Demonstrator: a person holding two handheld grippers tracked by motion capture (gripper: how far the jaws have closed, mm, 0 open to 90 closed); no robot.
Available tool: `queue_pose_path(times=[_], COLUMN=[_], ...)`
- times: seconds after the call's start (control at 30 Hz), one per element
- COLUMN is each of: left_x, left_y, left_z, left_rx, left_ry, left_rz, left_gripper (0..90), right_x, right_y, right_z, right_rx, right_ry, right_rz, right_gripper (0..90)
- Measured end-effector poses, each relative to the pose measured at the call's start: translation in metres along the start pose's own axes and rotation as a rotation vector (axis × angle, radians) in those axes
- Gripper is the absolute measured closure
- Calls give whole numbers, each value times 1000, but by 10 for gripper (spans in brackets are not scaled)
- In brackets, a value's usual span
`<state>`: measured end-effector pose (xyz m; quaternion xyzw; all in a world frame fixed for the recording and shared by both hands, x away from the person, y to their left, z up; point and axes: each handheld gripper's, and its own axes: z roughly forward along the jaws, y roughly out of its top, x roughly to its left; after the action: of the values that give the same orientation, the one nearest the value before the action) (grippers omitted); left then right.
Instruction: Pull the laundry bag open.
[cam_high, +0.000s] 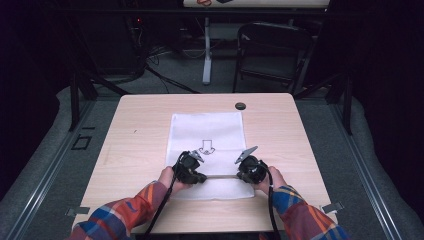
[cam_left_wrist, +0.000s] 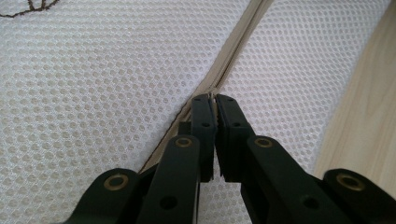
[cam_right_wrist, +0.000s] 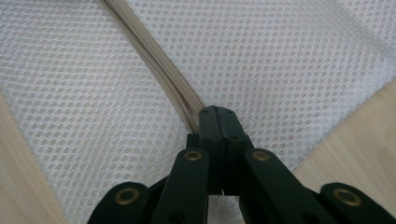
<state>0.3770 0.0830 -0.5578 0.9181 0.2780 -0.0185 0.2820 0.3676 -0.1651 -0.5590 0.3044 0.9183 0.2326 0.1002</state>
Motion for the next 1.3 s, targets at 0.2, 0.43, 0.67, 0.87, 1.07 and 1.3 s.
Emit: queue_pose_path(times=[0.2,0.43,0.67,0.87,1.07,1.3], left_x=[0,5,5,9,18,27], left_y=[-1,-6,-7,-12,-23,-35], left_z=[-2,-6,-8,-11,-20,-33], left_rx=[-5,5,2,9,17,10], left_ry=[-14,-9,-14,-3,14,31], left_rz=[2,-3,-6,-27,-50,-86], left_gripper=[869,869,869,870,870,869], right_x=[0,0,0,0,0,-2], right_y=[0,0,0,0,0,0], right_z=[0,0,0,0,0,0], right_rx=[-1,-2,-1,-1,2,-8], right_ry=[-1,-1,-1,0,2,15], right_rz=[-1,-1,-2,-3,-2,3], right_gripper=[900,900,900,900,900,900])
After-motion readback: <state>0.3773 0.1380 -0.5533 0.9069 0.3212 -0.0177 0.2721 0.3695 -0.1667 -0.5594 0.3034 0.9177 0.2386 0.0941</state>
